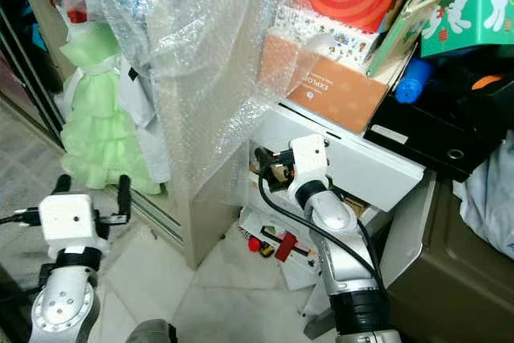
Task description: Clean up the room
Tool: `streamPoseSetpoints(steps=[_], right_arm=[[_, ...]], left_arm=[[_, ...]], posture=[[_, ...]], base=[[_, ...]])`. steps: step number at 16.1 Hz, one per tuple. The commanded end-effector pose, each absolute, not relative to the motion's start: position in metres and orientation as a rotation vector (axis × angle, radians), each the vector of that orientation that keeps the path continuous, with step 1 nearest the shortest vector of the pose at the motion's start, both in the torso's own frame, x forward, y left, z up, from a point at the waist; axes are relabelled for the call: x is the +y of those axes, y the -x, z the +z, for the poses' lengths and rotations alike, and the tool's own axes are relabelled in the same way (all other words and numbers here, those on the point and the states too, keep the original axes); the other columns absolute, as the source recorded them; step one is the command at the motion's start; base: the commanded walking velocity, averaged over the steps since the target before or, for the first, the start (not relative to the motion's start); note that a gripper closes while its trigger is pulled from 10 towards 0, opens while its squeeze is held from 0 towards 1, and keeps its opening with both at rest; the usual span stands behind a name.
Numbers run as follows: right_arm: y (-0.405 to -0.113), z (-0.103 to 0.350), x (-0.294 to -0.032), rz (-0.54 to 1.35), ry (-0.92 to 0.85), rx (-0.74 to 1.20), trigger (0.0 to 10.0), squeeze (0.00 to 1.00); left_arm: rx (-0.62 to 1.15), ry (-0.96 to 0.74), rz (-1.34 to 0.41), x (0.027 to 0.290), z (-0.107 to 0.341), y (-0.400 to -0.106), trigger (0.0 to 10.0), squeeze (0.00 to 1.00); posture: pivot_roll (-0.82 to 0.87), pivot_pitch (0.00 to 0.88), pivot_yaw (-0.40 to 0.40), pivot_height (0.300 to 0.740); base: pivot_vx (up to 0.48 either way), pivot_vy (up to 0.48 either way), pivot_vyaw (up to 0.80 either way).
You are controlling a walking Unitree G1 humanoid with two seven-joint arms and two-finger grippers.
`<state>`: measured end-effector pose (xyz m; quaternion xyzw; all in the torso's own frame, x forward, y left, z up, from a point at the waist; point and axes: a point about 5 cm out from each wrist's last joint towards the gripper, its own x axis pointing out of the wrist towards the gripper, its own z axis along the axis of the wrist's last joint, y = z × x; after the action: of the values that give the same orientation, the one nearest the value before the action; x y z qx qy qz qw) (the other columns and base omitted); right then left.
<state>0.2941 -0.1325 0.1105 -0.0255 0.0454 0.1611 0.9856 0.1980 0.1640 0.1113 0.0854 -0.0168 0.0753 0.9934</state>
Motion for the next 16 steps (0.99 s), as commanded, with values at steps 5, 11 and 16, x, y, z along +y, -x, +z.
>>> streamPoseSetpoints(steps=[5,11,16], right_arm=[[-0.27,0.108,-0.162,0.154,-0.024,0.116,10.0,0.0],[-0.253,0.106,-0.176,0.088,-0.046,0.144,10.0,0.0],[-0.254,0.106,-0.172,0.106,-0.048,0.15,10.0,0.0]], left_arm=[[-0.018,-0.189,-0.059,0.152,0.111,-0.2,10.0,0.0],[-0.005,-0.204,-0.093,0.148,0.106,-0.2,10.0,0.0],[-0.006,-0.189,-0.077,0.154,0.106,-0.203,10.0,0.0]], posture=[[-0.01,0.0,-0.025,0.74],[-0.04,0.0,-0.008,0.74],[-0.04,0.0,-0.003,0.74]], base=[[0.0,0.0,0.0],[0.0,0.0,0.0],[0.0,0.0,0.29]])
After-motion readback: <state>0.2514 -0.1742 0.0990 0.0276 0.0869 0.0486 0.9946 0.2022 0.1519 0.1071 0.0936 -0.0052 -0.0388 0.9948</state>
